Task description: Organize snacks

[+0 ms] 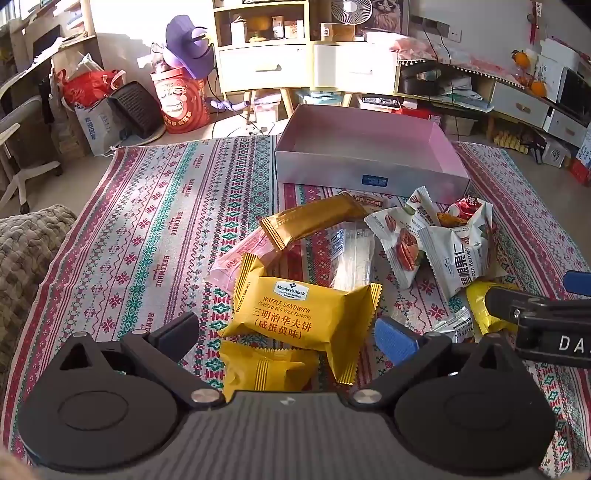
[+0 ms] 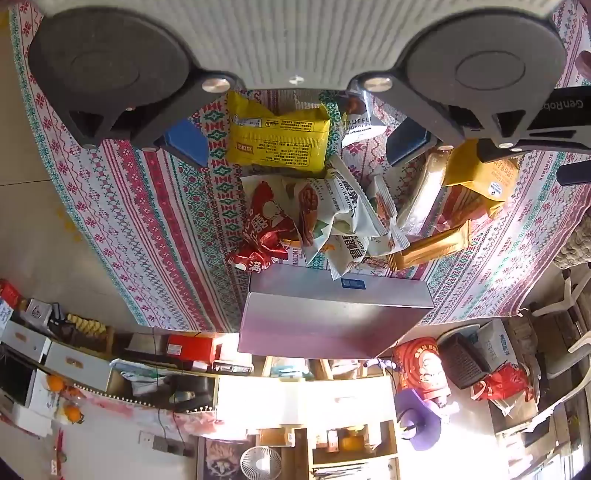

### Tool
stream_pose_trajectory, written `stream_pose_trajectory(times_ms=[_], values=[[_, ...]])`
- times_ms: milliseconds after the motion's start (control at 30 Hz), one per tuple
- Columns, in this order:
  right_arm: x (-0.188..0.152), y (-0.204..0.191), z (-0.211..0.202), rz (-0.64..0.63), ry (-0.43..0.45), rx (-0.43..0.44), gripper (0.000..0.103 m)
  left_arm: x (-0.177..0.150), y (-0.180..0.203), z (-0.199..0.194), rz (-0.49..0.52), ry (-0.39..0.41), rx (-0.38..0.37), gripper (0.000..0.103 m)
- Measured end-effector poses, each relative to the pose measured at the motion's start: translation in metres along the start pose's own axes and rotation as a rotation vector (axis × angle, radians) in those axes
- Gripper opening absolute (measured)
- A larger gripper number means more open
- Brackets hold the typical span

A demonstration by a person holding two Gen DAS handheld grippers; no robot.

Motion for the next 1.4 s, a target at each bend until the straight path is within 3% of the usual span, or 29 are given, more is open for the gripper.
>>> stream_pose_trajectory(times_ms=[200,1400], values=[[0.0,0.001,0.003,-0.015,-0.035,-0.005,0.103,-0.002,0.002,0.001,0.006,-0.012,-0.008,0.103],[0.004,-0.009,0.001,-0.05,-0.03,-0.012,0.103,0.0,-0.003,0.003,0.005,-0.001,0.005,0.103]])
Point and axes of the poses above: each gripper's, at about its wrist camera, not at the fingertips, and z roughly the way its jaws point, y to its right, x to its top, the point moved 10 cm from there along z, roughly the way its jaws point, and after that the axes turned 12 degrees about -z, right-handed, at the moved point
